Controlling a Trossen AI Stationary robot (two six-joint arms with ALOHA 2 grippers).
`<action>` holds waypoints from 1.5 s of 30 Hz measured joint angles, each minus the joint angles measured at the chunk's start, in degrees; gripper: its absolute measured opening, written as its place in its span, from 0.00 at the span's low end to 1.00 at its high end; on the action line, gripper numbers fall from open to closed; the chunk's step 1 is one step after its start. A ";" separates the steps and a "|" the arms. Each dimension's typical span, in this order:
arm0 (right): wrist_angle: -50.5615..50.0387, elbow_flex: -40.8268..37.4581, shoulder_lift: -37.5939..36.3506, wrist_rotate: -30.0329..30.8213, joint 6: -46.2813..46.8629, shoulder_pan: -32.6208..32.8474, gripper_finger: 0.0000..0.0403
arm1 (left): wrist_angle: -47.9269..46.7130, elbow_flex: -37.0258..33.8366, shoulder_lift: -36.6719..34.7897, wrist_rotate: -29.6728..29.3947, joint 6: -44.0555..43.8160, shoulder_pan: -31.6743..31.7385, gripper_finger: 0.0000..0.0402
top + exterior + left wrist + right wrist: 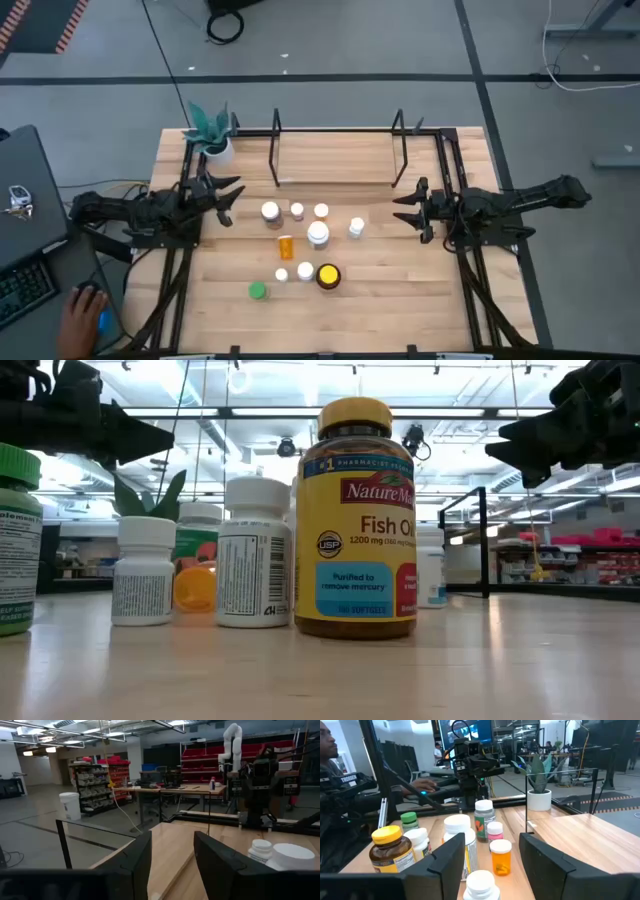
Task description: Pick and place medicine bottles onto shelf by color
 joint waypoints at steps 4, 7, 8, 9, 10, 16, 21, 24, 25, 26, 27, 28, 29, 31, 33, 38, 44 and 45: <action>0.00 0.02 0.00 0.00 0.00 0.00 0.48 | 0.01 0.00 0.00 0.00 0.00 0.00 0.37; 0.00 0.00 0.00 0.00 0.00 -0.01 0.48 | 0.00 0.00 0.00 0.00 0.00 0.01 0.38; 0.00 0.00 0.00 0.00 0.00 -0.02 0.48 | 0.00 0.00 0.00 0.00 0.00 -0.01 0.38; 0.02 0.01 0.00 0.00 0.00 -0.02 0.48 | 0.01 0.00 -0.02 0.01 -0.02 0.01 0.39; 0.00 0.00 0.00 0.00 0.00 -0.01 0.48 | 0.00 0.00 0.00 0.02 -0.02 -0.01 0.39; 0.02 0.02 0.00 0.00 0.00 0.00 0.48 | 0.01 0.00 0.00 0.02 -0.01 0.01 0.38; 0.02 0.02 0.00 0.02 0.00 -0.02 0.48 | 0.00 0.00 0.00 0.02 -0.02 0.01 0.37; 0.02 0.00 0.00 0.00 0.00 -0.02 0.48 | 0.00 0.00 0.00 0.02 -0.02 0.01 0.38; 0.00 0.01 0.00 0.00 0.00 -0.01 0.48 | 0.02 0.00 -0.02 0.02 -0.02 -0.01 0.39; 0.00 0.00 0.00 0.01 0.00 -0.02 0.48 | 0.00 0.00 -0.01 0.01 0.00 0.00 0.39; 0.01 0.02 0.00 0.00 0.01 -0.02 0.48 | 0.01 0.00 0.00 0.02 -0.01 -0.01 0.39; 0.00 0.00 0.00 0.00 0.00 -0.02 0.48 | 0.01 0.00 -0.02 0.02 -0.02 0.00 0.39; 0.00 0.00 0.00 0.00 0.00 -0.02 0.48 | 0.00 0.00 -0.01 0.02 -0.01 0.01 0.38; 0.00 0.01 0.00 0.01 0.00 -0.01 0.48 | 0.02 0.00 -0.02 0.02 0.00 -0.01 0.38; 0.00 0.00 0.00 0.00 0.00 -0.02 0.48 | 0.00 0.00 0.00 0.02 -0.02 0.01 0.37; 0.02 0.01 0.00 0.01 0.00 -0.01 0.48 | 0.00 0.00 0.00 0.02 0.00 -0.01 0.38; 0.02 0.00 0.00 0.00 0.00 0.00 0.48 | 0.01 0.00 -0.01 0.02 -0.02 0.00 0.39; 0.02 0.00 0.00 0.00 0.00 -0.02 0.48 | 0.02 0.00 -0.02 0.02 -0.01 0.01 0.38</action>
